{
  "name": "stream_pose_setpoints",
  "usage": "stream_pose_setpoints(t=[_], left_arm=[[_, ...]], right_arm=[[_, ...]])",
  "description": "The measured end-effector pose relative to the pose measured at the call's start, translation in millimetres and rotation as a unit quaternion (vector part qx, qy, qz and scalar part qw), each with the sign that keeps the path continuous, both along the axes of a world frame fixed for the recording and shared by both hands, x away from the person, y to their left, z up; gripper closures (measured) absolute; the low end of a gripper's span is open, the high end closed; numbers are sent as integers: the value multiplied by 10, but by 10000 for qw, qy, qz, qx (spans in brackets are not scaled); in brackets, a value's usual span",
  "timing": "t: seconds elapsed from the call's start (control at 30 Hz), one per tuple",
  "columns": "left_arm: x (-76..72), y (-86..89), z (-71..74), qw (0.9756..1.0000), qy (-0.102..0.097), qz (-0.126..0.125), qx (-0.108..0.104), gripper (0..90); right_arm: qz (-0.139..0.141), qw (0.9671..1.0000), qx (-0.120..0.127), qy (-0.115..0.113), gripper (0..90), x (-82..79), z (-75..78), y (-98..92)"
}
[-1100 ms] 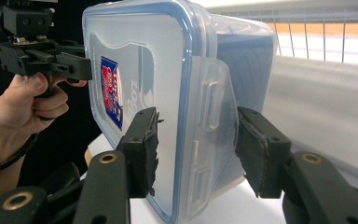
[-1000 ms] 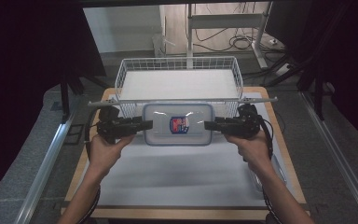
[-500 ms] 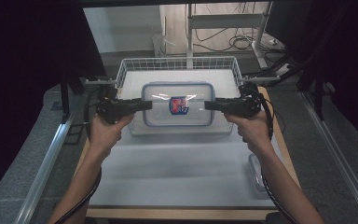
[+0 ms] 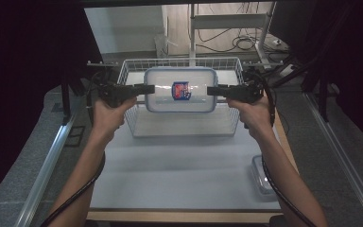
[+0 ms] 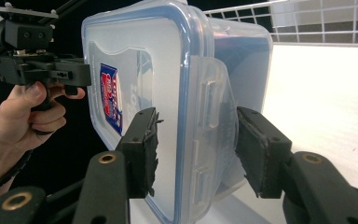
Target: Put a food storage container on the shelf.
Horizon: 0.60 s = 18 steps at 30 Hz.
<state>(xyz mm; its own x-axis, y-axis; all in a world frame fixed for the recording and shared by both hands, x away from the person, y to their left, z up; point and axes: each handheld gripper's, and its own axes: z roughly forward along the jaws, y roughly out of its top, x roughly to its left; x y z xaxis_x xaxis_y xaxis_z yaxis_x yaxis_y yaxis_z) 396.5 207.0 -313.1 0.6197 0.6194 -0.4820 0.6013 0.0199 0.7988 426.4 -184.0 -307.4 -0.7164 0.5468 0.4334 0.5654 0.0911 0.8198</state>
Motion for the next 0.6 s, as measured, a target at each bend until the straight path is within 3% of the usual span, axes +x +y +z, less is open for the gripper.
stream_pose_setpoints(t=[0.6], left_arm=[[301, 43, 74, 9997, 106, 171, -139, 518]], right_arm=[[-147, 9998, 14, 145, 486, 347, 128, 80]])
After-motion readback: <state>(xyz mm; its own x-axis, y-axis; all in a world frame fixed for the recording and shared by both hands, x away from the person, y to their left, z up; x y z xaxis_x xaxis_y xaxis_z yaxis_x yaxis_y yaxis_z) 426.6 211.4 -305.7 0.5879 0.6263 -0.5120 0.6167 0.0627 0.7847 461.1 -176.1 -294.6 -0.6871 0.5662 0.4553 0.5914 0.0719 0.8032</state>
